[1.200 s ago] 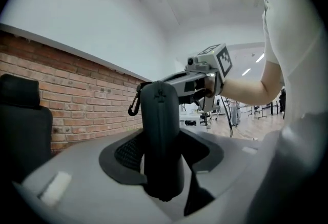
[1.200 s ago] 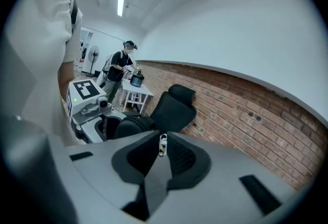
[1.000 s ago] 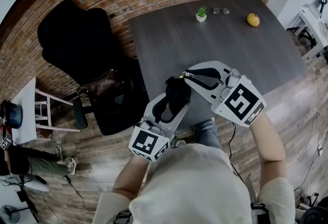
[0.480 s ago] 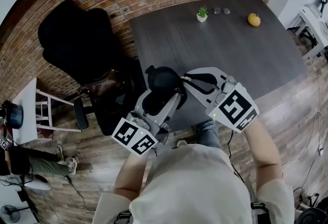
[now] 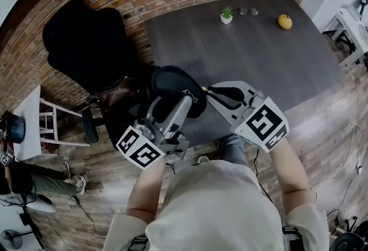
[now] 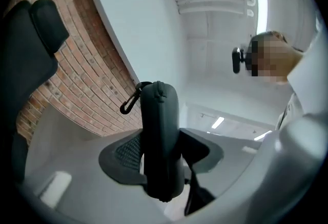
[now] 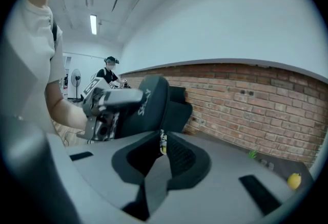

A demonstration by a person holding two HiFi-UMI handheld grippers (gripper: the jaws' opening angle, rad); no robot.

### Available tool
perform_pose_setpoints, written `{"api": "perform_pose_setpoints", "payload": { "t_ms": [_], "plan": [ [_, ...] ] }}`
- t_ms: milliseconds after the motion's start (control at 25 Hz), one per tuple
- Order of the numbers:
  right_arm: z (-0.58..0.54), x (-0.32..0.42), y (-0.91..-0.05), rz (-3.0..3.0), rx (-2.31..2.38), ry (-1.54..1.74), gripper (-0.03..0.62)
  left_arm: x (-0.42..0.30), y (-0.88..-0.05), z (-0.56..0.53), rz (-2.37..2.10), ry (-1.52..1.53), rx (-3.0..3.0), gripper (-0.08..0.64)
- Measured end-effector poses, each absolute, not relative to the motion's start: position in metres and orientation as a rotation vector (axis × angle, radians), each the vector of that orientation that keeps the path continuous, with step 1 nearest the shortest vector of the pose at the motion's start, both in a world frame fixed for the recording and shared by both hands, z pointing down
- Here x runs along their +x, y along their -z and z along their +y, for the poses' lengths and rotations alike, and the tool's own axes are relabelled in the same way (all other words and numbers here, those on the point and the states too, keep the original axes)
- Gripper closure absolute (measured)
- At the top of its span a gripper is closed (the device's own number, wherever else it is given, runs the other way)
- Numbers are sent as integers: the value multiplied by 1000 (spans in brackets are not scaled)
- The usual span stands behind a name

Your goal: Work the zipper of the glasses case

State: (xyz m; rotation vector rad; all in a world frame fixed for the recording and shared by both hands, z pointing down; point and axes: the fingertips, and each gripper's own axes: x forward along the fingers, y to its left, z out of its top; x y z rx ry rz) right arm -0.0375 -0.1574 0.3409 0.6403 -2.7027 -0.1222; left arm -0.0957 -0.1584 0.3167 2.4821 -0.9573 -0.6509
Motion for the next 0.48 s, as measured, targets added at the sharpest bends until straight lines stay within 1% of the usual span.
{"api": "perform_pose_setpoints", "payload": {
  "t_ms": [240, 480],
  "plan": [
    [-146, -38, -346, -2717, 650, 96, 569, -107, -303, -166, -894, 762, 2434, 342],
    [-134, -40, -352, -2743, 636, 34, 575, -113, -298, -173, -848, 865, 2352, 342]
  ]
}}
